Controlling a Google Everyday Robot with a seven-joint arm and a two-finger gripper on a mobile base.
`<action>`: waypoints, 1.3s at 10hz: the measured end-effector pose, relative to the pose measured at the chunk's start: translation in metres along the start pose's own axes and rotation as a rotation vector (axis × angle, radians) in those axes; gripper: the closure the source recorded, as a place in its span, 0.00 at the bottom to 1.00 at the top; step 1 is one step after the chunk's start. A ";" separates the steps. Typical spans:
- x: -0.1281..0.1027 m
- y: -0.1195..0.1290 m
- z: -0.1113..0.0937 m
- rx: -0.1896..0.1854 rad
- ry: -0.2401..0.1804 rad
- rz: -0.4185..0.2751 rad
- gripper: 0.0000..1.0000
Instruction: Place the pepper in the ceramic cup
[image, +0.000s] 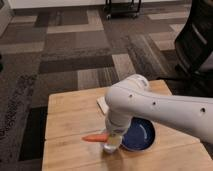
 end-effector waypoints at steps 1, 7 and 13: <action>0.000 0.000 0.000 0.000 0.000 0.000 0.80; 0.007 -0.003 0.001 0.011 -0.004 0.007 0.80; 0.008 -0.003 0.001 0.011 -0.004 0.007 0.37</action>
